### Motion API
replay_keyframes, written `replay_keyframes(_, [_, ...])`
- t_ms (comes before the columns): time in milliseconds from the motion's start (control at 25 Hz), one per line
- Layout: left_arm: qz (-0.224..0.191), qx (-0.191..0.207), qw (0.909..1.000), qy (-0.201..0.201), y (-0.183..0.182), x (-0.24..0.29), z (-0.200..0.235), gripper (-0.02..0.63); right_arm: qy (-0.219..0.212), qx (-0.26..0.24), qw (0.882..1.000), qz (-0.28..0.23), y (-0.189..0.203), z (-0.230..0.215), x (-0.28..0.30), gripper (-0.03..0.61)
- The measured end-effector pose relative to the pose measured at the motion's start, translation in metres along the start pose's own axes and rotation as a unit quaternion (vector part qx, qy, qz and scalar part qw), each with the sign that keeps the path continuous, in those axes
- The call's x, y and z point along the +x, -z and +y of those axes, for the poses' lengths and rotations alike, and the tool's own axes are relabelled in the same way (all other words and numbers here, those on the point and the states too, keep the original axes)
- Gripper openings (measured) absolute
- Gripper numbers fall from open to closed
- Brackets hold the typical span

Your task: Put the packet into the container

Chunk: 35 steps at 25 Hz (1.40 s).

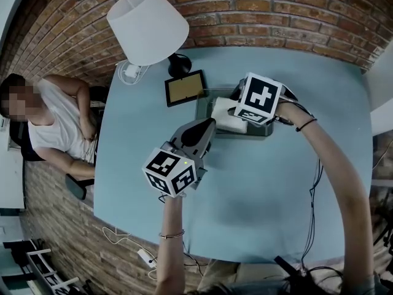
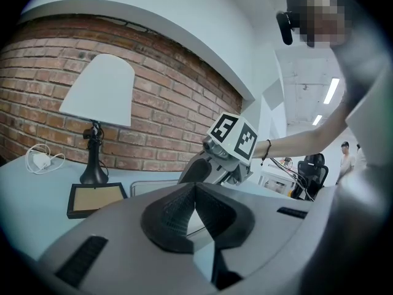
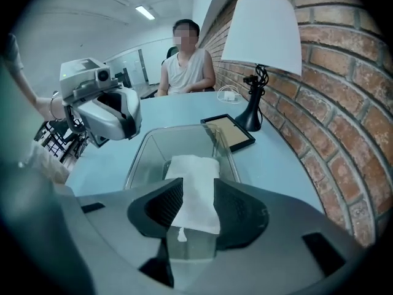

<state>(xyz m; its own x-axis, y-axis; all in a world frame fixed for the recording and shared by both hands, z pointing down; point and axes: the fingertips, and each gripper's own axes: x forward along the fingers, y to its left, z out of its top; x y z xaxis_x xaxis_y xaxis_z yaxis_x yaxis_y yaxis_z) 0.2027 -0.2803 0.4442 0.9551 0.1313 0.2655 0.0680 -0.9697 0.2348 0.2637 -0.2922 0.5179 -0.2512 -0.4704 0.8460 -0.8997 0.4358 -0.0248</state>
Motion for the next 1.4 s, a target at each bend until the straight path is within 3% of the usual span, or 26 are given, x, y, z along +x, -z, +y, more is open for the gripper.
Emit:
replay_keyframes(160, [-0.005, 0.001, 1.0000, 0.000, -0.004, -0.003, -0.002, 0.009, -0.004, 0.043, 0.998, -0.055, -0.010, 0.001, -0.012, 0.138])
replay_keyframes(400, [-0.012, 0.007, 0.9999, 0.006, -0.011, -0.009, -0.014, 0.009, 0.035, 0.091, 0.979, -0.177, -0.029, 0.009, -0.051, 0.111])
replay_keyframes(560, [-0.021, 0.007, 0.9996, 0.015, -0.016, -0.011, -0.026, 0.009, 0.112, 0.125, 0.954, -0.249, -0.026, 0.023, -0.076, 0.031])
replay_keyframes(720, [-0.026, -0.004, 0.9995, 0.016, -0.013, -0.024, -0.046, 0.009, 0.146, 0.185, 0.923, -0.303, -0.018, 0.056, -0.092, 0.014])
replay_keyframes(840, [-0.028, -0.010, 0.9993, 0.022, -0.006, -0.031, -0.059, 0.009, 0.156, 0.218, 0.905, -0.329, -0.009, 0.079, -0.100, 0.012])
replay_keyframes(1080, [-0.037, -0.012, 0.9986, 0.035, -0.012, -0.041, -0.078, 0.009, 0.161, 0.234, 0.890, -0.356, -0.006, 0.105, -0.122, 0.012])
replay_keyframes(1400, [-0.048, 0.020, 0.9967, 0.063, -0.028, -0.062, -0.112, 0.009, 0.180, 0.232, 0.872, -0.392, -0.011, 0.138, -0.158, 0.012])
